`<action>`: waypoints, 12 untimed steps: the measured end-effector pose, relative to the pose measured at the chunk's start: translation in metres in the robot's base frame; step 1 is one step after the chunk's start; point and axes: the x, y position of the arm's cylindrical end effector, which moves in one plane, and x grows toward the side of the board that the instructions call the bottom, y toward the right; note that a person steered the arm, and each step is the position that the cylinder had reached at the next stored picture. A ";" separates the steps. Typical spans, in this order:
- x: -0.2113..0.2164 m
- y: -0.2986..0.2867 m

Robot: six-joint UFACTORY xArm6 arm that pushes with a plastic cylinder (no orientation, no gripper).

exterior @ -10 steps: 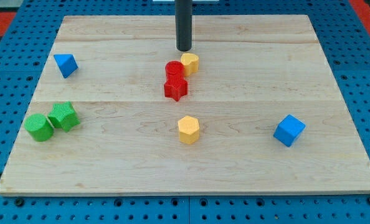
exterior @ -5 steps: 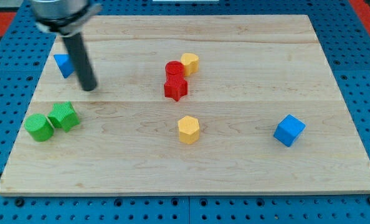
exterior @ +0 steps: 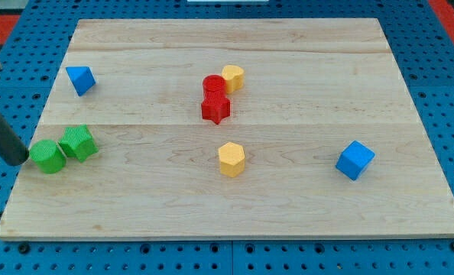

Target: Move the green blocks towards center left side of board

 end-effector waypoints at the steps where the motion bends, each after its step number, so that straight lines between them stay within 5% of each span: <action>1: 0.000 0.054; 2: 0.001 0.061; 3: 0.046 0.035; 5: 0.063 0.187; 7: 0.036 0.110; 9: 0.039 0.115; 11: -0.003 0.151; 12: -0.009 0.110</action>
